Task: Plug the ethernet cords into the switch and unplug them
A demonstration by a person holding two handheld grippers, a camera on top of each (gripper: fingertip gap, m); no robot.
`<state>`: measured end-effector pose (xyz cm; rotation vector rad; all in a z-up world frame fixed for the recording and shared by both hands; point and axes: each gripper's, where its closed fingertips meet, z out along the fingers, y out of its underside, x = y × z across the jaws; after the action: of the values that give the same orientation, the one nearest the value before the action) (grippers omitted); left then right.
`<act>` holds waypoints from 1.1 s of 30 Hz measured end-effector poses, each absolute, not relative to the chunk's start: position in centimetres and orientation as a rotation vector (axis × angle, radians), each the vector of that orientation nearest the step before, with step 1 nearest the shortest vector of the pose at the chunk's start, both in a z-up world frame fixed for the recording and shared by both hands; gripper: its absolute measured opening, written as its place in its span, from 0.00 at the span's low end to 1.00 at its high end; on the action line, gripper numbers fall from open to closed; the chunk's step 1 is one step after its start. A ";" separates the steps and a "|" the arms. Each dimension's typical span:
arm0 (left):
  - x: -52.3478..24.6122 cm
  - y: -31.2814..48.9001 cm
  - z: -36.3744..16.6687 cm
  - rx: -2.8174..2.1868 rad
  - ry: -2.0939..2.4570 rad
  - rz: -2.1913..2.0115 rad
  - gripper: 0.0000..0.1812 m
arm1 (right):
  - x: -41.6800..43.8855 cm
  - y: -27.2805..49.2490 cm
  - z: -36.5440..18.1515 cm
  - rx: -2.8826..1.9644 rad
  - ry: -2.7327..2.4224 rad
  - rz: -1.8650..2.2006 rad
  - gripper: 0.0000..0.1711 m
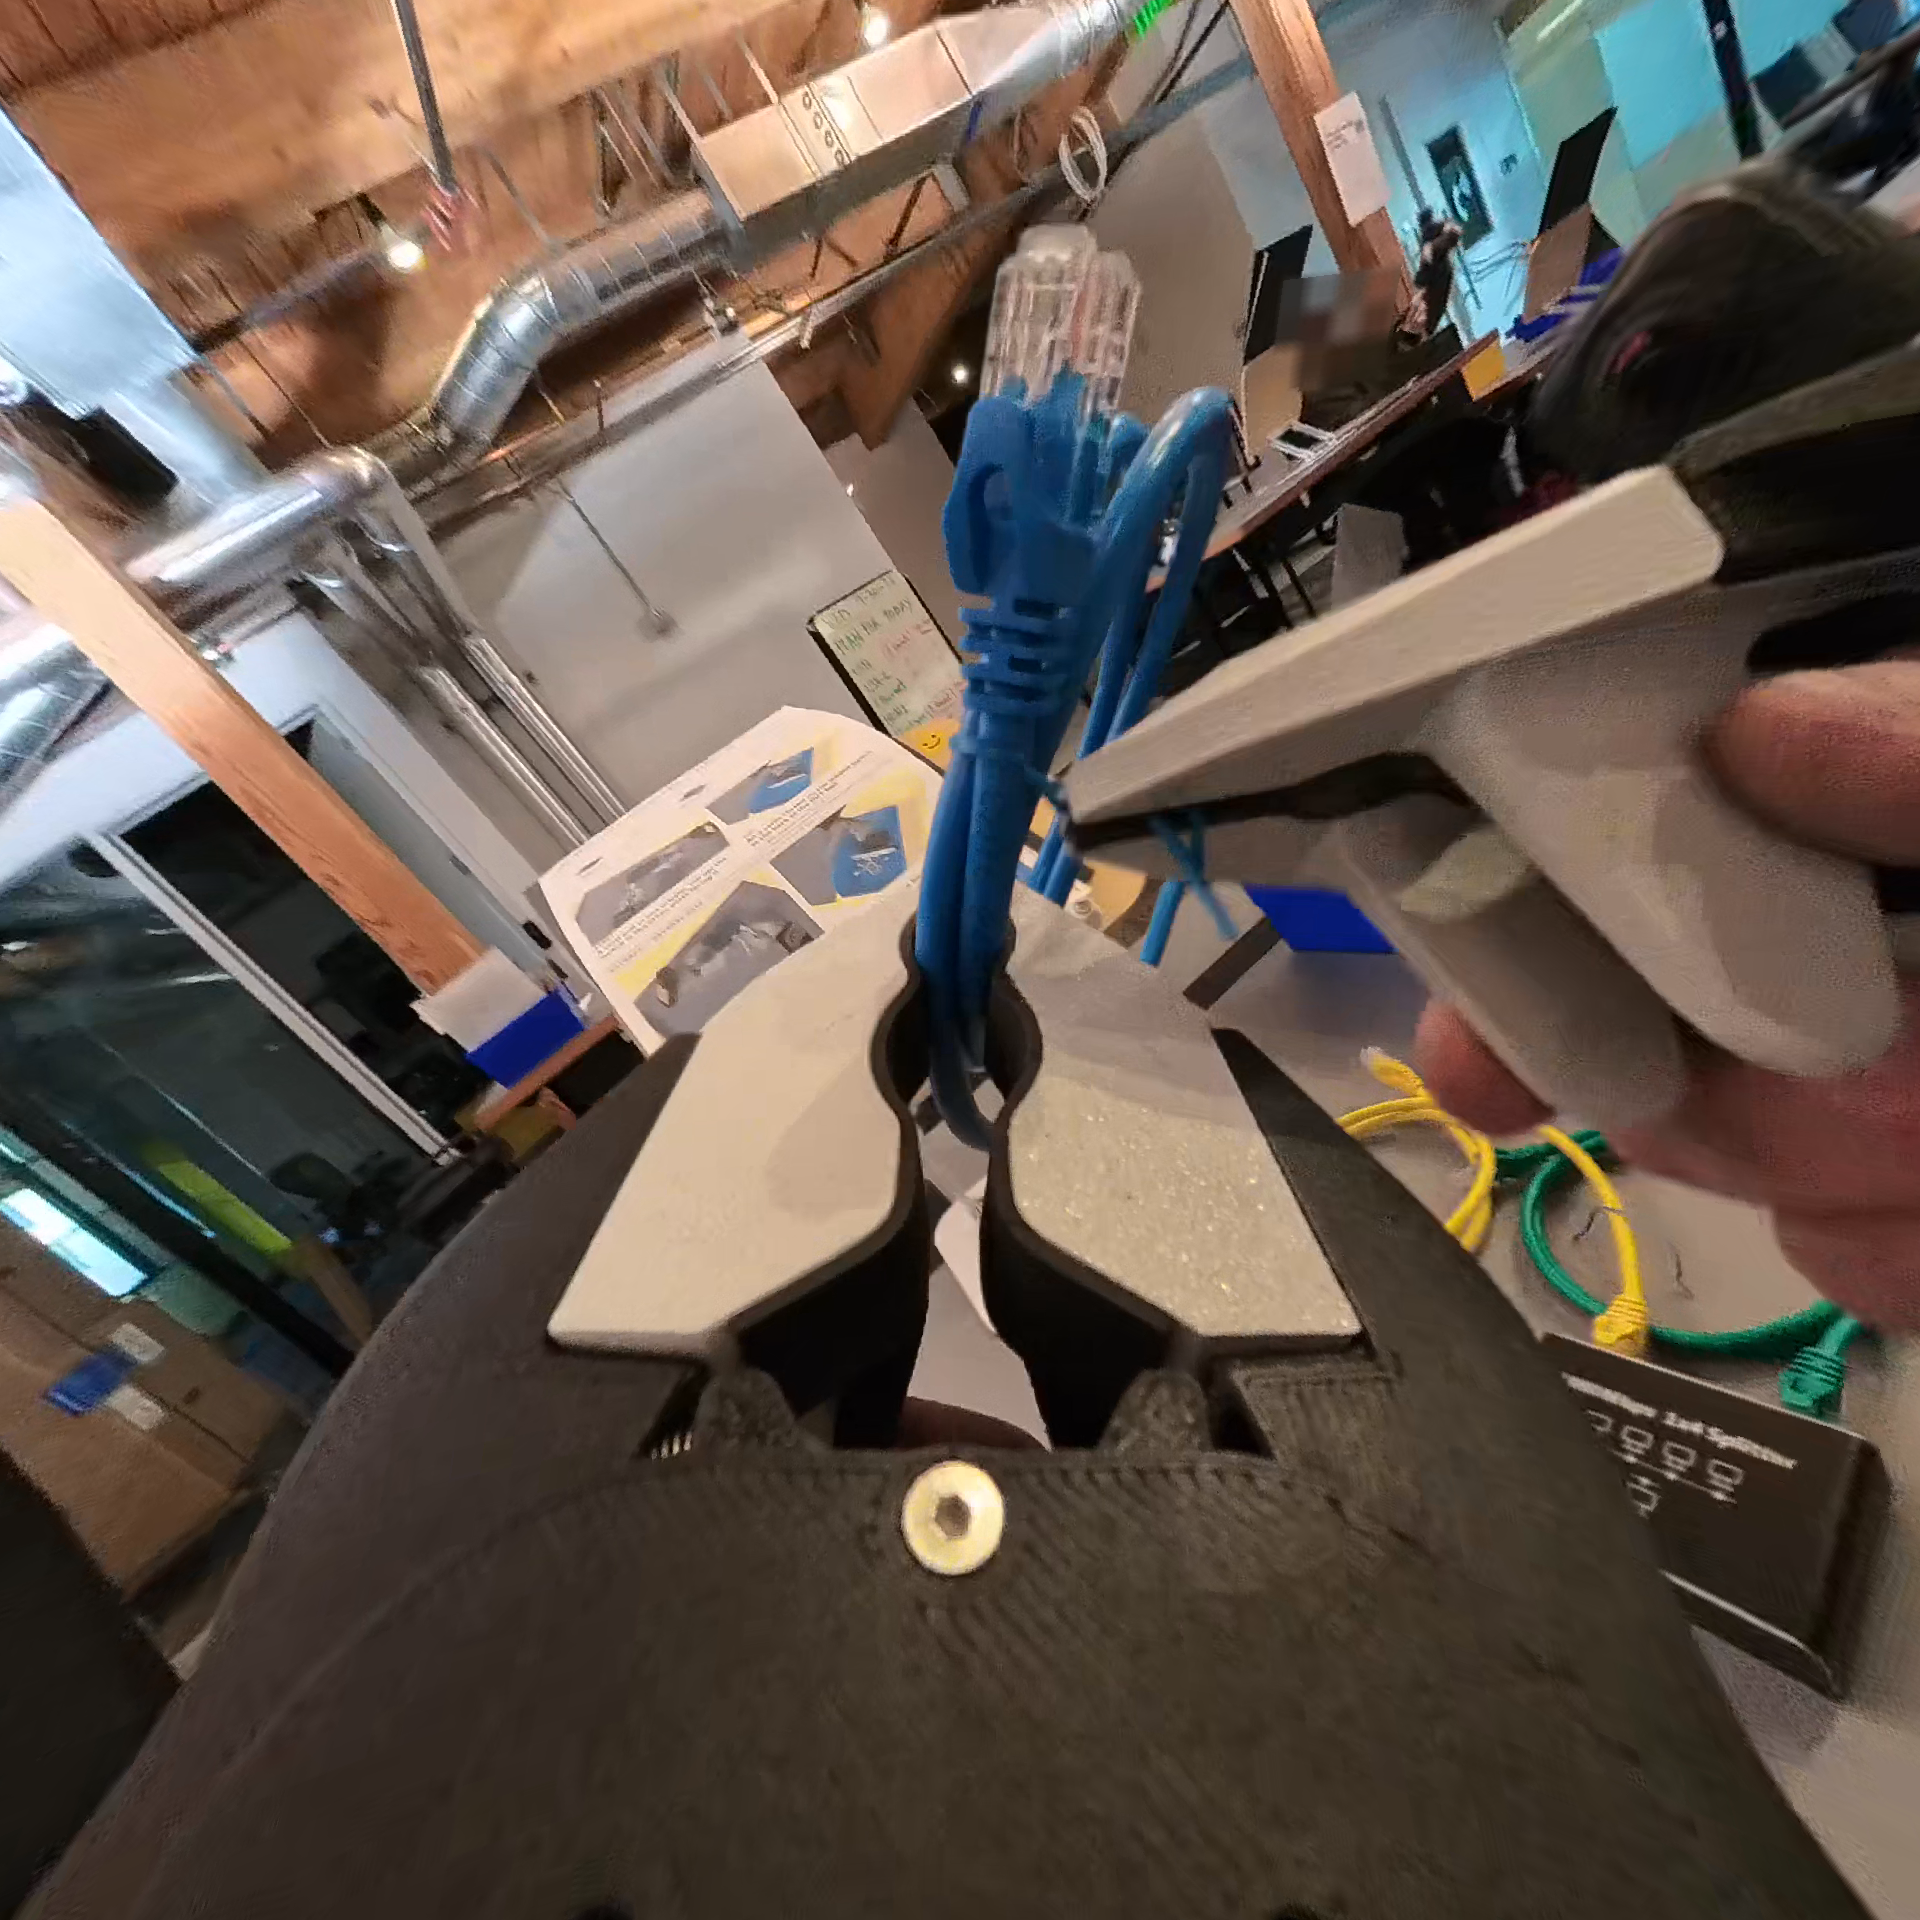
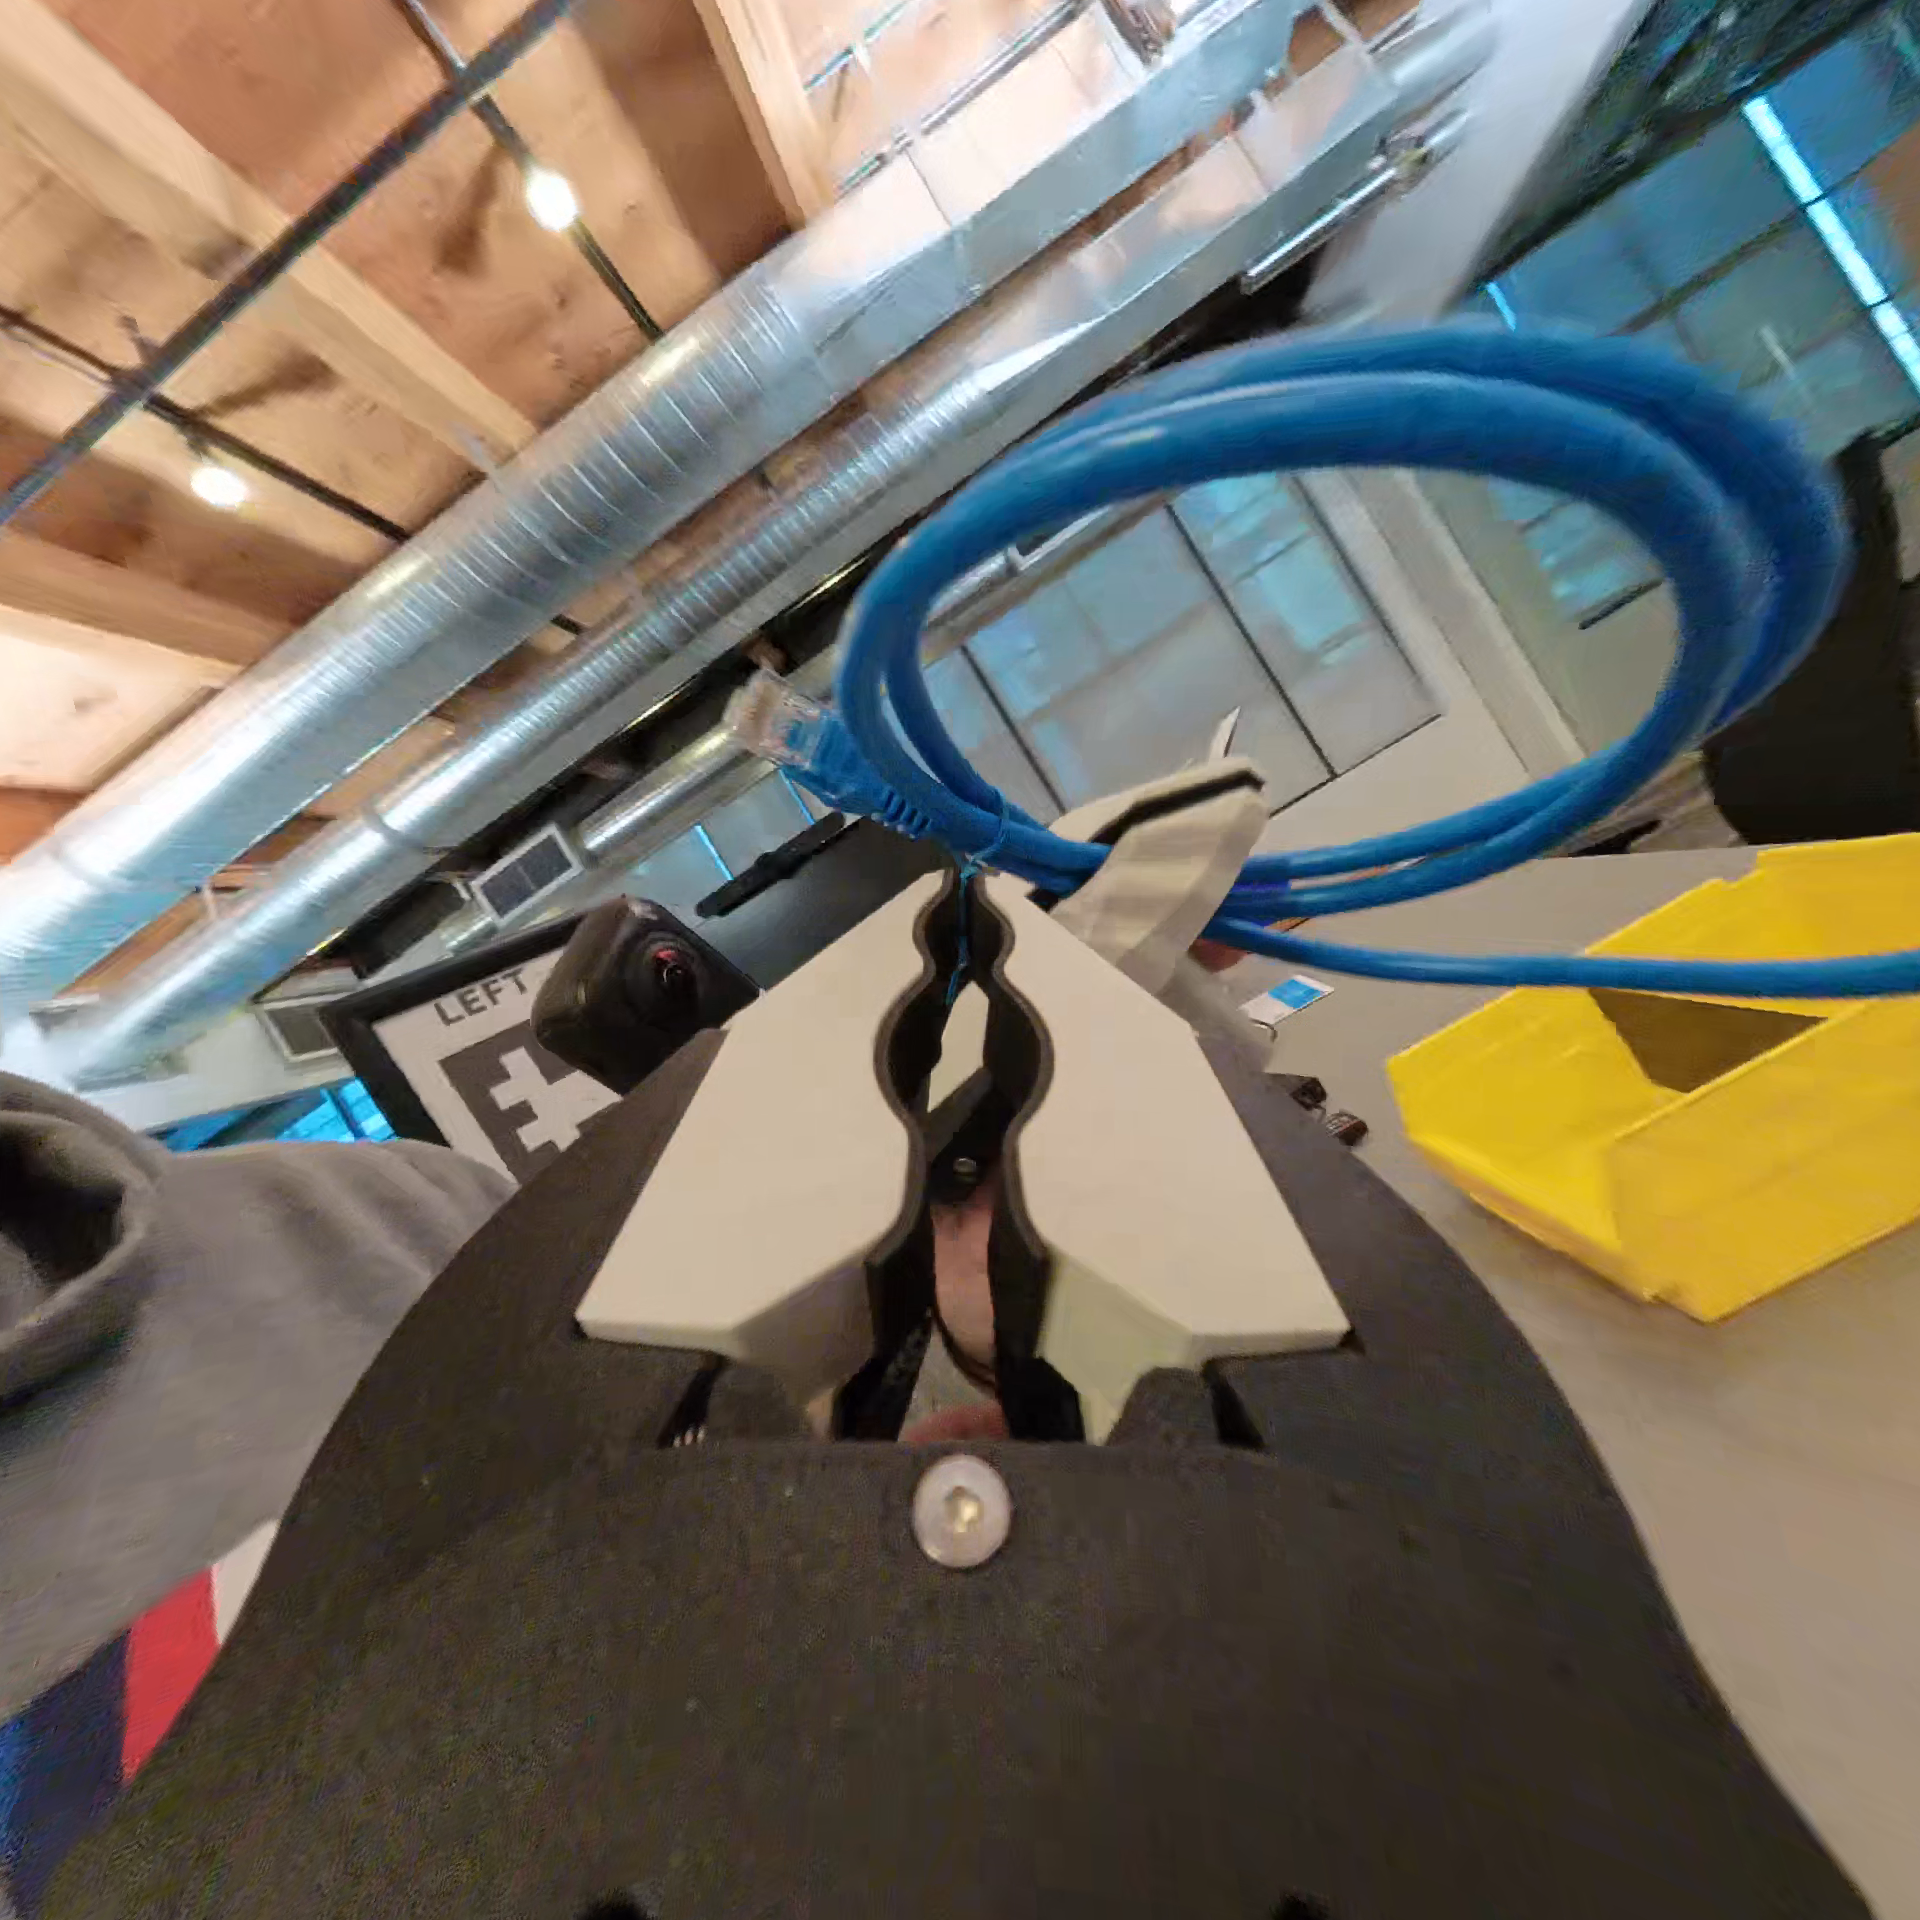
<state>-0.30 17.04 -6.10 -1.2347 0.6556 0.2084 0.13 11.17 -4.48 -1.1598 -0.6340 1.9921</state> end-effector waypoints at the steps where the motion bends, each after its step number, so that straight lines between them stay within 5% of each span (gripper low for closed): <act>1: -0.3 17.0 -6.3 -1.225 0.661 0.219 0.03 | -0.2 10.9 -4.9 -1.154 -0.635 1.990 0.00; 4: -0.8 17.6 -6.7 -1.273 0.643 0.186 0.03 | -0.6 11.5 -5.4 -1.158 -0.735 1.676 0.03; 6: -1.4 18.0 -6.7 -1.312 0.616 0.142 0.03 | -0.2 12.6 -5.8 -1.119 -0.871 1.155 0.19; 12: -0.9 18.4 -7.8 -1.391 0.658 0.147 0.03 | 0.9 13.6 -5.7 -0.748 -1.109 -0.018 0.12; 24: -0.4 18.3 -8.8 -1.465 0.748 0.217 0.03 | 1.3 14.0 -6.8 -0.542 -1.190 -0.452 0.08; 33: 0.4 17.8 -9.5 -1.515 0.814 0.192 0.03 | 1.6 13.7 -6.5 -0.510 -1.200 -0.415 0.00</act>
<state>0.36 17.83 -9.51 -1.5151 0.8139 0.1920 1.58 13.68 -6.49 -0.5096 -1.1998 -0.4149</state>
